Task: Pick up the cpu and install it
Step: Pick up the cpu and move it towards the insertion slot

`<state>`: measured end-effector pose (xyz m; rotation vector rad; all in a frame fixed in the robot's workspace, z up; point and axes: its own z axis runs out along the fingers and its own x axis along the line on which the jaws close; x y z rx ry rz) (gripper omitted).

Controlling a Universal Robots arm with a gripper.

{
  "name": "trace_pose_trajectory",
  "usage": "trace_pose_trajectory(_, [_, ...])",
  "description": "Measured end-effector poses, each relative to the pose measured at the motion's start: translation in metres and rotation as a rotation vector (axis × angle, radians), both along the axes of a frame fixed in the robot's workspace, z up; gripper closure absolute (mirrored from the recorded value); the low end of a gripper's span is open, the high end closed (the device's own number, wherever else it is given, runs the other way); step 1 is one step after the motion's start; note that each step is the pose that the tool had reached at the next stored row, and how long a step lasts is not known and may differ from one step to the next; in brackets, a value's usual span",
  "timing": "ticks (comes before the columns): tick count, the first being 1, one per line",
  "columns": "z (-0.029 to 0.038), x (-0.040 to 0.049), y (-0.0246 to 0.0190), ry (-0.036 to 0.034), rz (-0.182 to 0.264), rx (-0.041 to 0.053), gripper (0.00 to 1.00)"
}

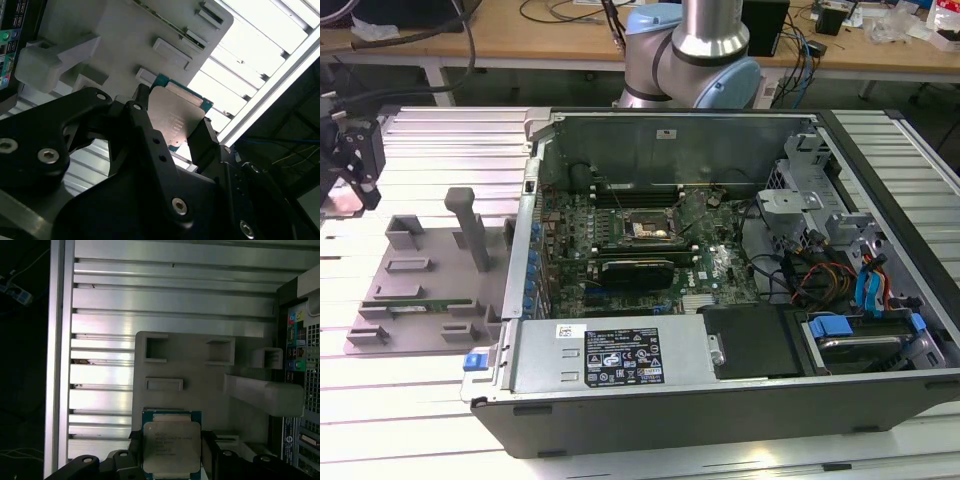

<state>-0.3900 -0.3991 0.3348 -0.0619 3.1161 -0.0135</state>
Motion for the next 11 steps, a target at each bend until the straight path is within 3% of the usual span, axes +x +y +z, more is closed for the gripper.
trace_pose_trajectory(6, [0.0126,0.0000,0.0001,0.0001,0.000,-0.0064,0.45])
trace_pose_trajectory(11, [0.0293,0.0000,0.0000,0.0001,0.000,-0.0101,0.45])
